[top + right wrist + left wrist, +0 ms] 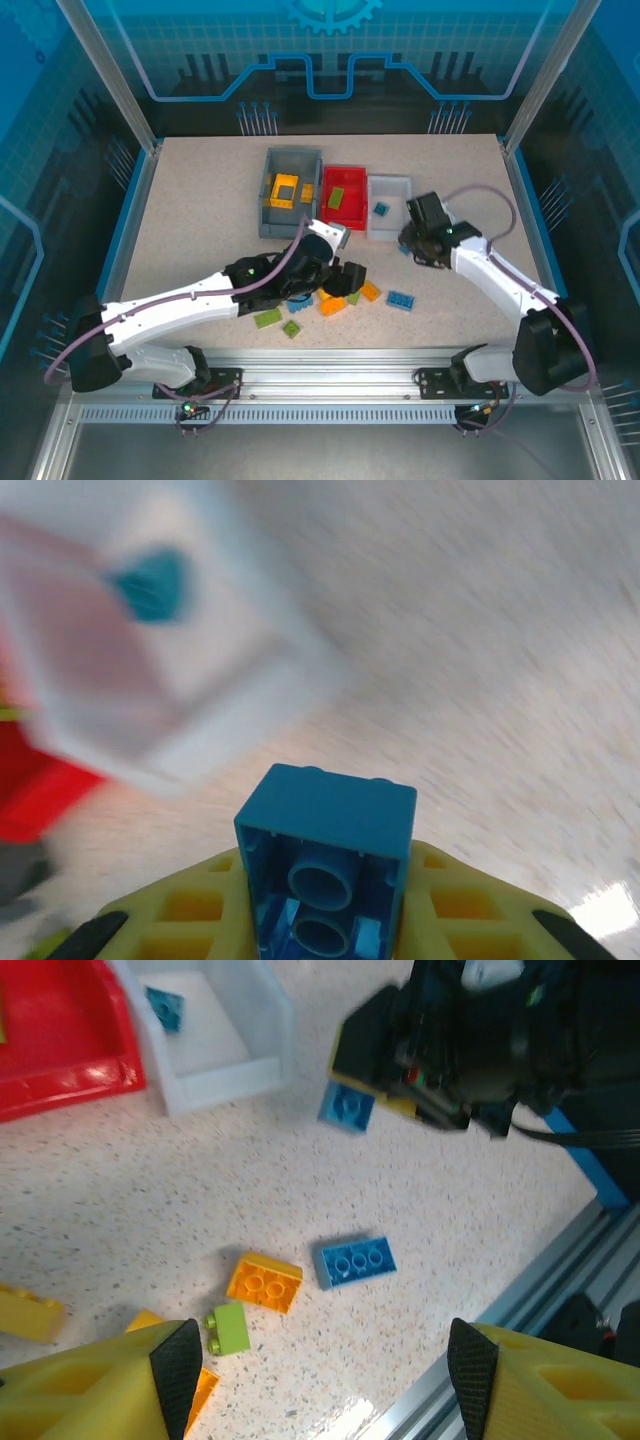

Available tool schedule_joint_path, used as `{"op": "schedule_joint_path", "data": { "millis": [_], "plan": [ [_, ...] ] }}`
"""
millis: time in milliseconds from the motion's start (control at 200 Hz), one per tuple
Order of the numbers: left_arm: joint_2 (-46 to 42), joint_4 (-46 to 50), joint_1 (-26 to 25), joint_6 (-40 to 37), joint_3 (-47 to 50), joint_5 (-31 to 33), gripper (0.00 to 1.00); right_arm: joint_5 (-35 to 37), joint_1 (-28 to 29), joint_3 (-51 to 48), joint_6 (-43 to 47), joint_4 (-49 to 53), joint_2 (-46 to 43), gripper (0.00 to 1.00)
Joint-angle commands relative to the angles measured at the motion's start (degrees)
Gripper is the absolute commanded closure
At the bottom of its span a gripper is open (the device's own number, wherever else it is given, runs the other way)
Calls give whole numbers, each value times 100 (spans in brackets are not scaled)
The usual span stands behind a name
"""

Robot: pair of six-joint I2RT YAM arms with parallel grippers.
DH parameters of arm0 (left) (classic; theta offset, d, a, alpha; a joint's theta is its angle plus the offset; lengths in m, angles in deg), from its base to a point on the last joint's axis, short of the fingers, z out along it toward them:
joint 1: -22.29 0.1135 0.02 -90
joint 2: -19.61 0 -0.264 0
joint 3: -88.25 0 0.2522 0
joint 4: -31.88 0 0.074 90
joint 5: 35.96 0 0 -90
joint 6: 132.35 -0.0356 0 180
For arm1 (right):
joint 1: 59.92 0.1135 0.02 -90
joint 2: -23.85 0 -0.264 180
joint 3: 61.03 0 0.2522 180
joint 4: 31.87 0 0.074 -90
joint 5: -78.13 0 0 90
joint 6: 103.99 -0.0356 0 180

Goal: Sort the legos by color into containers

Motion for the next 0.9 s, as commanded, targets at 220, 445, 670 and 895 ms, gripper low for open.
{"op": "schedule_joint_path", "data": {
  "millis": [220, 445, 670, 895],
  "plan": [
    [-37, -131, 586, 249, -647, -175, 29, 1065, -143, 3040, 2178, 1139, 2685, 73],
    [361, 18, 845, 170, -1173, -248, 29, 1258, -210, 4689, 2317, 1930, 4349, 72],
    [339, 148, 899, 291, -938, -242, 29, 1209, -245, 5292, 2220, 2169, 5065, 66],
    [98, 628, 947, 435, -522, 84, 30, 1144, -88, 5281, 2361, 2005, 4699, 44]
  ]
}}
